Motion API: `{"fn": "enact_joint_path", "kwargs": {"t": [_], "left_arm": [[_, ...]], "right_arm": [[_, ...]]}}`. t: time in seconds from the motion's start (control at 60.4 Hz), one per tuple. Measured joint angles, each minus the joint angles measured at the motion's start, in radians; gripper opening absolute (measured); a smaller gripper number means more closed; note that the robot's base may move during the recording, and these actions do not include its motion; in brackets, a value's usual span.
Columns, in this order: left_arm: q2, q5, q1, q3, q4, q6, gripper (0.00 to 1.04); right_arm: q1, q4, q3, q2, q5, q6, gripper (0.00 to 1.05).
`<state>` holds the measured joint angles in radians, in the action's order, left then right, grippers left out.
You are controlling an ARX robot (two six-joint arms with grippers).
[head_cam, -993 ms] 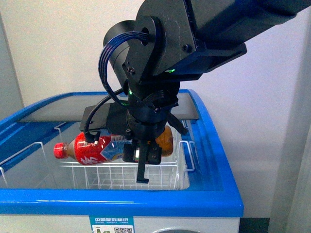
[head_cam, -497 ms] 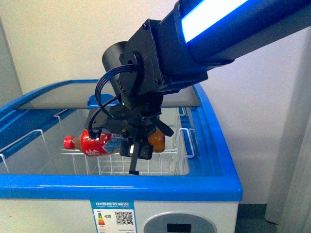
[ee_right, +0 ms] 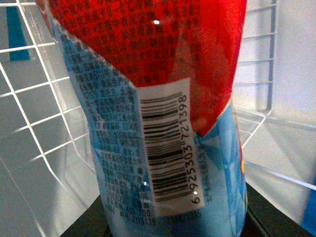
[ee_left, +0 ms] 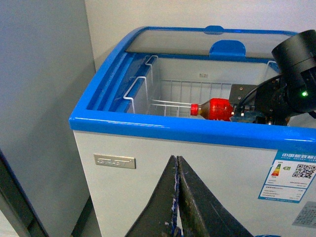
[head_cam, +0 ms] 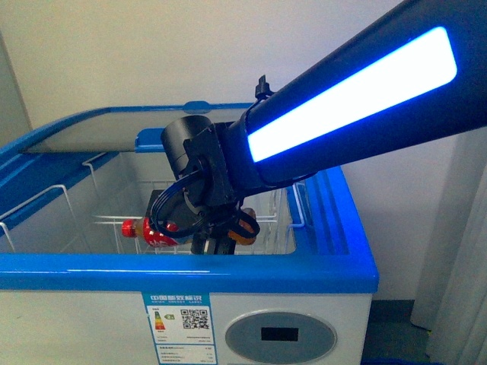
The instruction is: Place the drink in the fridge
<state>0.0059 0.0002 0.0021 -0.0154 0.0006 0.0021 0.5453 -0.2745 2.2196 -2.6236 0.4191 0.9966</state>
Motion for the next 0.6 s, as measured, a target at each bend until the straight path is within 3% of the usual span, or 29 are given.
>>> {"fn": "enact_joint_path", "kwargs": {"t": [0.315,0.497,0.596], "left_arm": [[0.000,0.000,0.000,0.000,0.000,0.000,0.03],[0.000,0.000,0.000,0.000,0.000,0.000,0.03],[0.000,0.000,0.000,0.000,0.000,0.000,0.03]], "right_arm": [[0.012,0.068,-0.059,-0.016,-0.006,-0.033,0.41],[0.014,0.096,-0.118,0.010,-0.032,-0.047,0.80],[0.013,0.110,-0.153,0.054,-0.049,-0.053,0.97]]}}
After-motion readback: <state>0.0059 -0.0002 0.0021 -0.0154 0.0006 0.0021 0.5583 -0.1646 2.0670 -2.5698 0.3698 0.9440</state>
